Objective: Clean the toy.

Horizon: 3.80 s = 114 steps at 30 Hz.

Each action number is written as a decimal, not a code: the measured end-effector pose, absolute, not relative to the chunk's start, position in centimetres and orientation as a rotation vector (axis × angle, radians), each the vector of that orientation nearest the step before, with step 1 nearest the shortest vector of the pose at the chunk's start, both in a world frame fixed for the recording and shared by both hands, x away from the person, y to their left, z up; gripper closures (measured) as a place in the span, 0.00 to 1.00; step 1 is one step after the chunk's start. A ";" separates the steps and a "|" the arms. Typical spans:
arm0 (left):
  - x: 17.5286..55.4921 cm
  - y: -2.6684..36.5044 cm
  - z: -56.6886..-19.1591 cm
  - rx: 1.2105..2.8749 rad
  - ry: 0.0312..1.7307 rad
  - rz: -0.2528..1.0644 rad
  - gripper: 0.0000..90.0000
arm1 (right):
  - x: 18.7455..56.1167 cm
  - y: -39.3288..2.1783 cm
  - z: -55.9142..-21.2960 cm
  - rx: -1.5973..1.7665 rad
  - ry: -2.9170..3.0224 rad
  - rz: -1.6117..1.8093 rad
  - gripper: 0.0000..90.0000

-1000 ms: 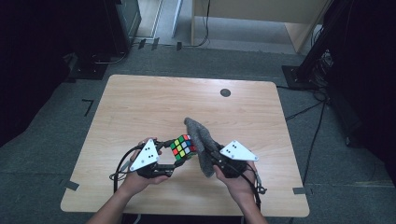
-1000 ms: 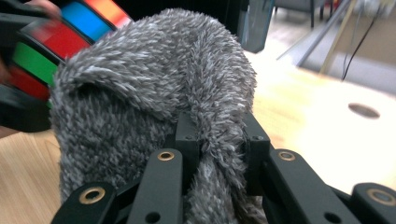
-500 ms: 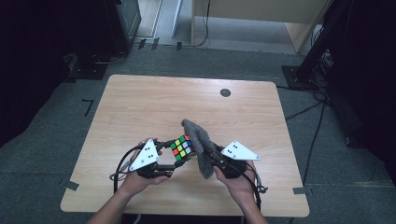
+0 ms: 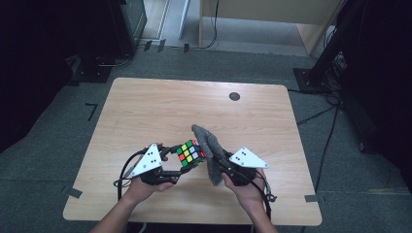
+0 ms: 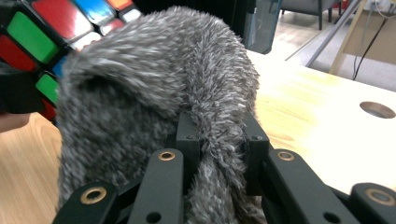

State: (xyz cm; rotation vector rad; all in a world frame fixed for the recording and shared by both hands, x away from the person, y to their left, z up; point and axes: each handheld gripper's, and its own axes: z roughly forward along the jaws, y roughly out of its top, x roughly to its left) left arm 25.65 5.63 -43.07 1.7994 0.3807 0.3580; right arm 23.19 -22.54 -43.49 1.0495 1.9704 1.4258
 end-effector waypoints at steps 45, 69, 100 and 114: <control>25.6 5.8 -42.9 1.780 0.371 0.316 0.38 | 22.4 -21.0 -43.0 0.889 2.029 1.440 0.85; 25.6 5.9 -42.9 1.790 0.353 0.321 0.38 | 21.8 -21.4 -41.6 0.833 1.962 1.482 0.85; 25.2 5.7 -42.8 1.775 0.323 0.327 0.38 | 21.8 -21.6 -41.8 0.835 1.956 1.533 0.84; 25.5 6.2 -42.6 1.746 0.349 0.305 0.38 | 22.0 -21.6 -42.1 0.856 1.966 1.513 0.84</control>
